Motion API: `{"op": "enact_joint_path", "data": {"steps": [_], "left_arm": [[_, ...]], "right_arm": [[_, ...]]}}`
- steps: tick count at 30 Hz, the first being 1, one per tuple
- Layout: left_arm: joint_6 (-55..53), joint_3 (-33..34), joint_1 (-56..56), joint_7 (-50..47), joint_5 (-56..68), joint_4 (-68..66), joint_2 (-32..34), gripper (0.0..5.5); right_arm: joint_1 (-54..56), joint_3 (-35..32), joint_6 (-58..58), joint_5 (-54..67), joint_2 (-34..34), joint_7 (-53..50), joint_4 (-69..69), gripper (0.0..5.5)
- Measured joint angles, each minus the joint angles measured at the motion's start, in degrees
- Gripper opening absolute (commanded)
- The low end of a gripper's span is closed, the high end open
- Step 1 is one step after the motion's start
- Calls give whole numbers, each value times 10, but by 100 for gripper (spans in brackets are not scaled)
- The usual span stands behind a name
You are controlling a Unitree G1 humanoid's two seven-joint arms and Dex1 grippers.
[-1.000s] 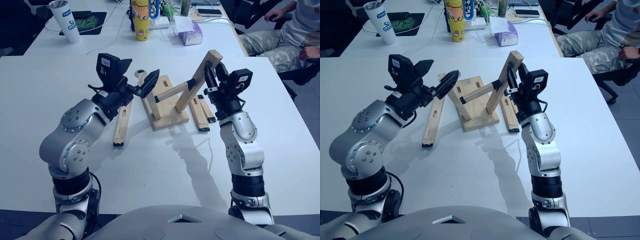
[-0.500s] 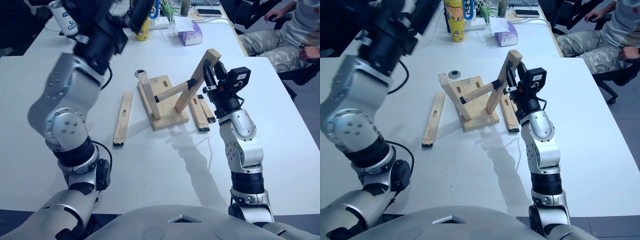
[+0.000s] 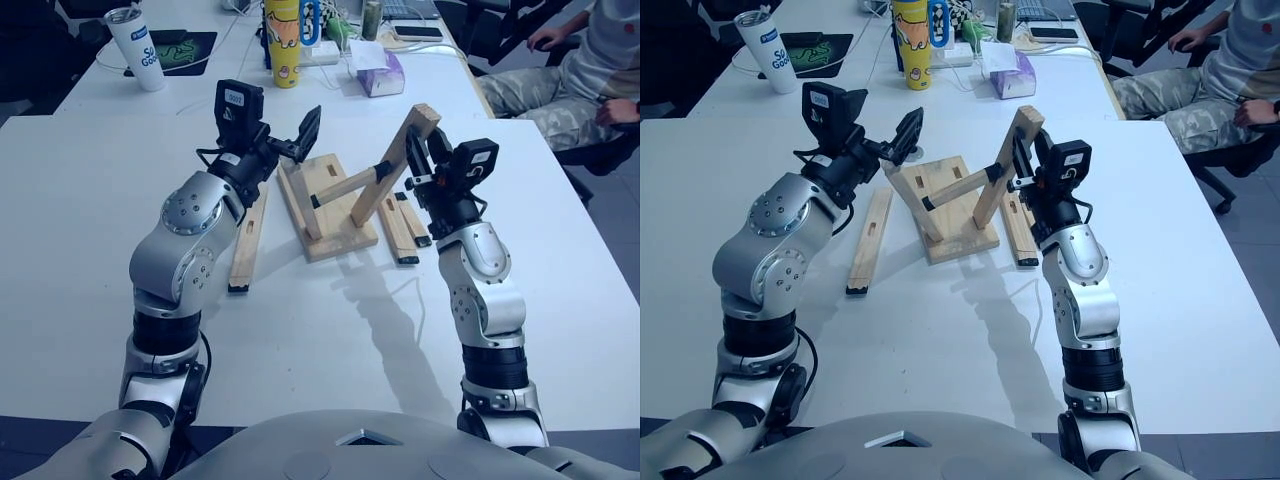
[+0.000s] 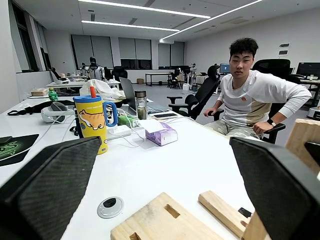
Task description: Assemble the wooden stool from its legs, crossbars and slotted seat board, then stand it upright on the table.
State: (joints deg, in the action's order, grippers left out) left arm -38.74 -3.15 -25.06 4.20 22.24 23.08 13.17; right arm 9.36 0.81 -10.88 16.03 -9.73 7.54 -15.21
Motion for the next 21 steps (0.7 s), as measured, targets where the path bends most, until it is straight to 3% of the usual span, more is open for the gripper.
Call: {"op": "enact_joint_path", "data": {"steps": [12, 17, 21], "left_arm": [[-37, 47, -75, -11, 43, 64, -36, 474], [-122, 44, -167, 8, 168, 144, -59, 474], [-152, 30, -178, 17, 207, 155, -64, 474]], "right_arm": [[-12, -16, 8, 9, 8, 0, -7, 107], [-12, -16, 8, 8, 12, 0, -7, 107], [-12, -17, 7, 6, 15, -4, -7, 107]]}}
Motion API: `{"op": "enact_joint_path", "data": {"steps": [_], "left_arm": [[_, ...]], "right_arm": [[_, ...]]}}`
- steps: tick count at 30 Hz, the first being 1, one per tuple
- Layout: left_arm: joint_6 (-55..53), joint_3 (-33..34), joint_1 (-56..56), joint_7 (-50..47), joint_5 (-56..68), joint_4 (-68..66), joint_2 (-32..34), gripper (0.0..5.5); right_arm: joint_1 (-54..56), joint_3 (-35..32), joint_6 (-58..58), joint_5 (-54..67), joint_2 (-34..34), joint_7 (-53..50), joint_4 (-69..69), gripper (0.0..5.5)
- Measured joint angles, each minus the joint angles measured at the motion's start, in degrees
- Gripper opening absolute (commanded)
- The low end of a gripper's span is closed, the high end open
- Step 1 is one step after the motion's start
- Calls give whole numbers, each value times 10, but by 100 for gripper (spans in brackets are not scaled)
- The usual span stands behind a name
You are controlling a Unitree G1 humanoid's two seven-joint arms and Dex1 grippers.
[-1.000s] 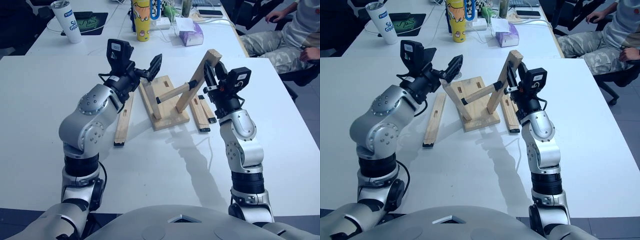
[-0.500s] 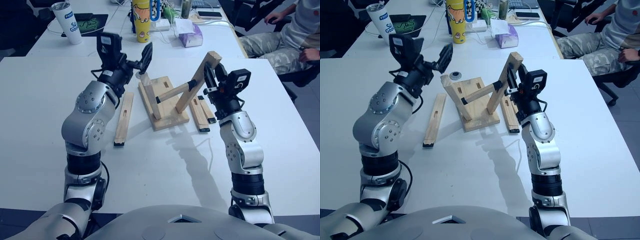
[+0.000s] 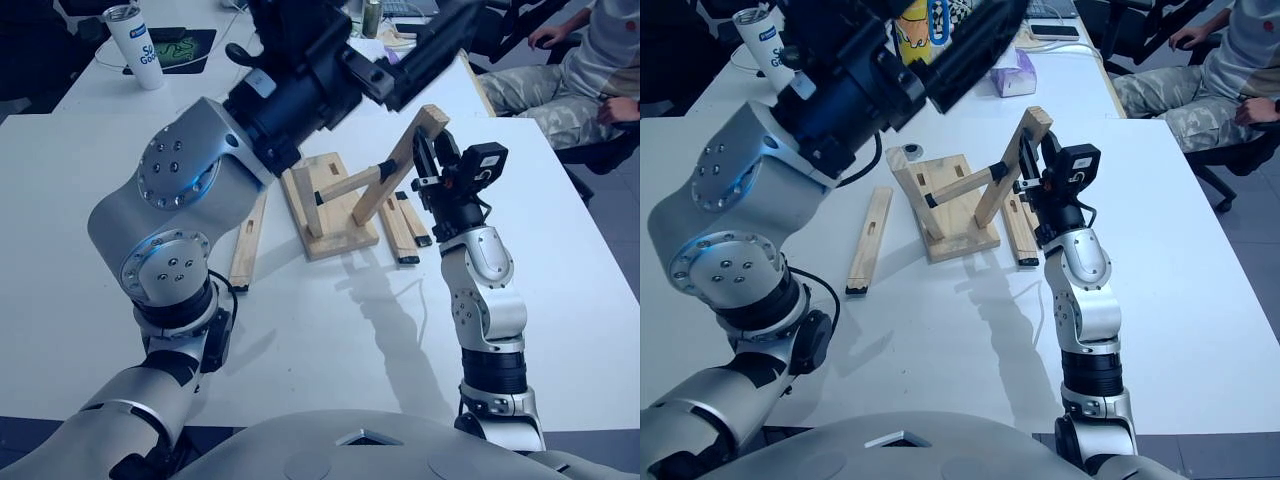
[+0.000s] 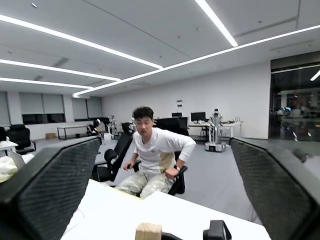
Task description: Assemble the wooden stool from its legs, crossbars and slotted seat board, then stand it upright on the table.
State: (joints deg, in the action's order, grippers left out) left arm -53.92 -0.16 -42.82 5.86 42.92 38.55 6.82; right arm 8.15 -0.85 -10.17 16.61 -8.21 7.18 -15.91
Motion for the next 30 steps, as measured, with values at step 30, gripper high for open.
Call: {"op": "enact_joint_path", "data": {"steps": [30], "left_arm": [[71, -65, 65, 45, -127, -92, 12, 474]], "right_arm": [[84, 4, -193, -95, 131, -198, -74, 107]]}}
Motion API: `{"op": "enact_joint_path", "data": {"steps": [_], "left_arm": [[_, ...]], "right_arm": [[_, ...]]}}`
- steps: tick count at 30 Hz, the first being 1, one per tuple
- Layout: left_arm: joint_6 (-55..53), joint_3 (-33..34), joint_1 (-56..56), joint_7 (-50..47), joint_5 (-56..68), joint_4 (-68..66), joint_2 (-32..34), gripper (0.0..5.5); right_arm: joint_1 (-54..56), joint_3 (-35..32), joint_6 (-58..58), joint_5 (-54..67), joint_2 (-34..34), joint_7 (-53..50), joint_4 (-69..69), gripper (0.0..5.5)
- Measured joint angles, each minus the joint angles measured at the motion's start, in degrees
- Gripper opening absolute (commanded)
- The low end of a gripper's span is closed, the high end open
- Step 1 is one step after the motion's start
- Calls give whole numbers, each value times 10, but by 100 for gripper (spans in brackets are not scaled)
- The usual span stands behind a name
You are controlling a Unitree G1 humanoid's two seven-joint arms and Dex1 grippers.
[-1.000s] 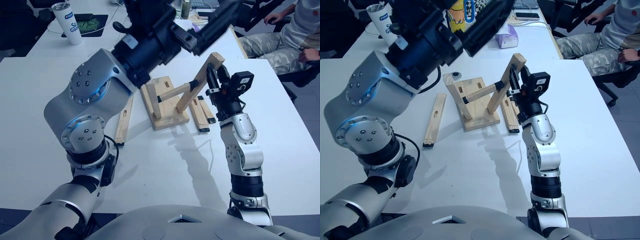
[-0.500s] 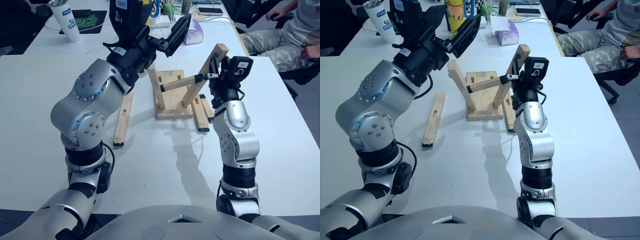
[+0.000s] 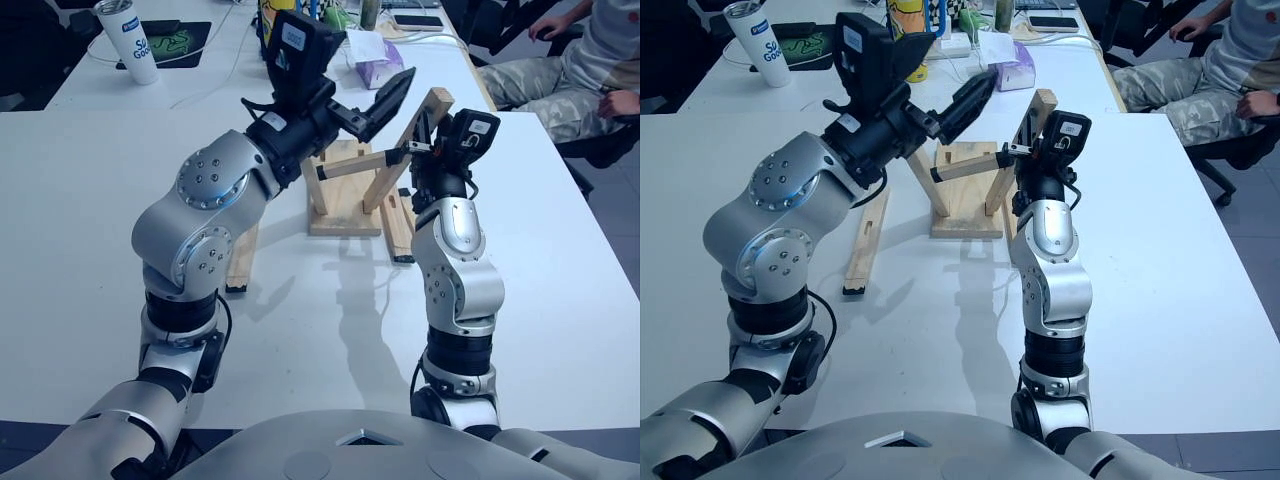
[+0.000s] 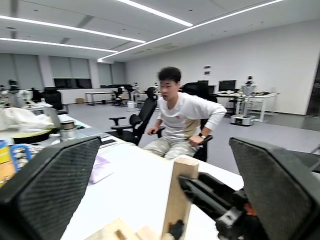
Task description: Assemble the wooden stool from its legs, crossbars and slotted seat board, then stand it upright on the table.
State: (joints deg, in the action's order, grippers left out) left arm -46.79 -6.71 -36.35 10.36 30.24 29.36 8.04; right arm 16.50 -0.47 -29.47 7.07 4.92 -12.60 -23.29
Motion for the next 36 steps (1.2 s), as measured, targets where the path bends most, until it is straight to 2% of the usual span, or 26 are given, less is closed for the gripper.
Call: {"op": "enact_joint_path", "data": {"steps": [14, 27, 36], "left_arm": [[-17, -11, 42, 1, 1, -12, -18, 474], [-24, -32, 51, 17, 7, -17, -29, 474], [7, -31, 98, -13, -23, -71, -61, 347]], "right_arm": [[-92, 8, -5, 6, -29, 60, -90, 107], [-88, -16, -73, 36, -15, 60, -108, 102], [-80, -20, -83, 40, -16, 61, -107, 102]]}}
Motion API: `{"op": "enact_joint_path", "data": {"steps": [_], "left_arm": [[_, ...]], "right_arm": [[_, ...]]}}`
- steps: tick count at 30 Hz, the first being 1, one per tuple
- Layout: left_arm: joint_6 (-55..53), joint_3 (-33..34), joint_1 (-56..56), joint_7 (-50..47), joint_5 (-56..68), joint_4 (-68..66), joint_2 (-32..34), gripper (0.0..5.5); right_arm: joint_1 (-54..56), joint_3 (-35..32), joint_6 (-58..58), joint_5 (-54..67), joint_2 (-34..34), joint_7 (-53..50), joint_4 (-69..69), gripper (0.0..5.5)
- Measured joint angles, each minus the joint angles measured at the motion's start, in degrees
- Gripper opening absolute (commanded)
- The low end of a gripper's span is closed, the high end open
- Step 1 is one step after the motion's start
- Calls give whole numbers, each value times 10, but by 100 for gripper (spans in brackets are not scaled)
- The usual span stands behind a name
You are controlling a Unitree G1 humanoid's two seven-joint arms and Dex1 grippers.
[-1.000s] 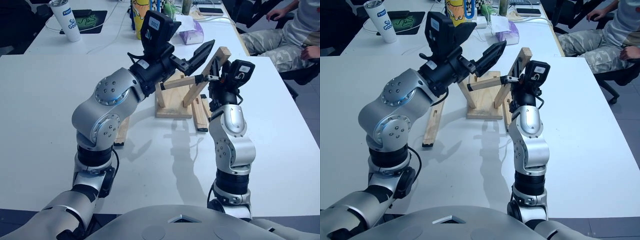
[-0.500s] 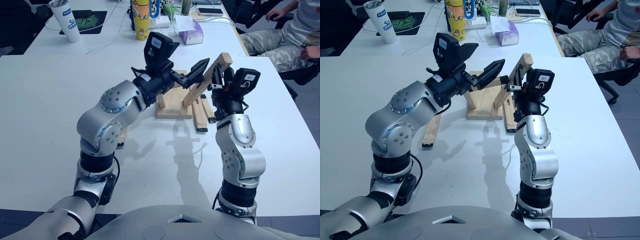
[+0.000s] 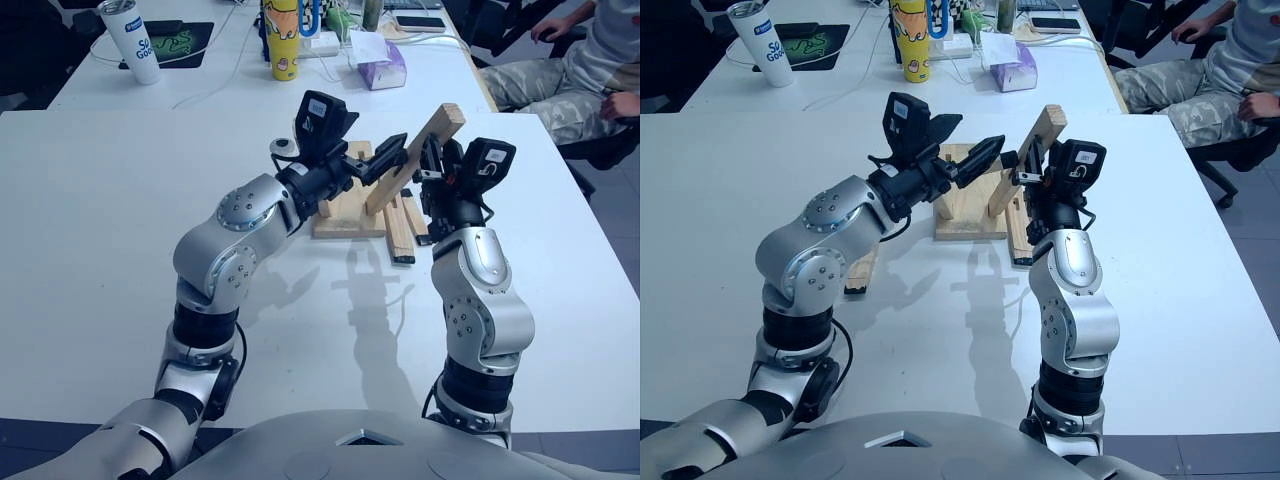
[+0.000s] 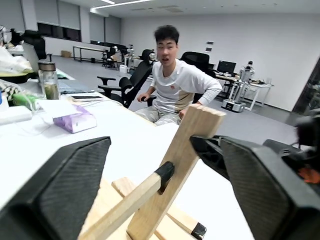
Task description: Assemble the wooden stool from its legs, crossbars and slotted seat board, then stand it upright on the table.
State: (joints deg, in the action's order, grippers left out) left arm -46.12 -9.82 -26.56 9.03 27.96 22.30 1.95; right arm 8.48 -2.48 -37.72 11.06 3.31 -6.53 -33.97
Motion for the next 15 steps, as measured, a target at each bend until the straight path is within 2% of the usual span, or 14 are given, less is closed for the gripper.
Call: {"op": "enact_joint_path", "data": {"steps": [15], "left_arm": [[108, -12, 4, -31, -102, -154, -48, 133]], "right_arm": [[12, -4, -1, 7, -1, 3, 9, 102]]}}
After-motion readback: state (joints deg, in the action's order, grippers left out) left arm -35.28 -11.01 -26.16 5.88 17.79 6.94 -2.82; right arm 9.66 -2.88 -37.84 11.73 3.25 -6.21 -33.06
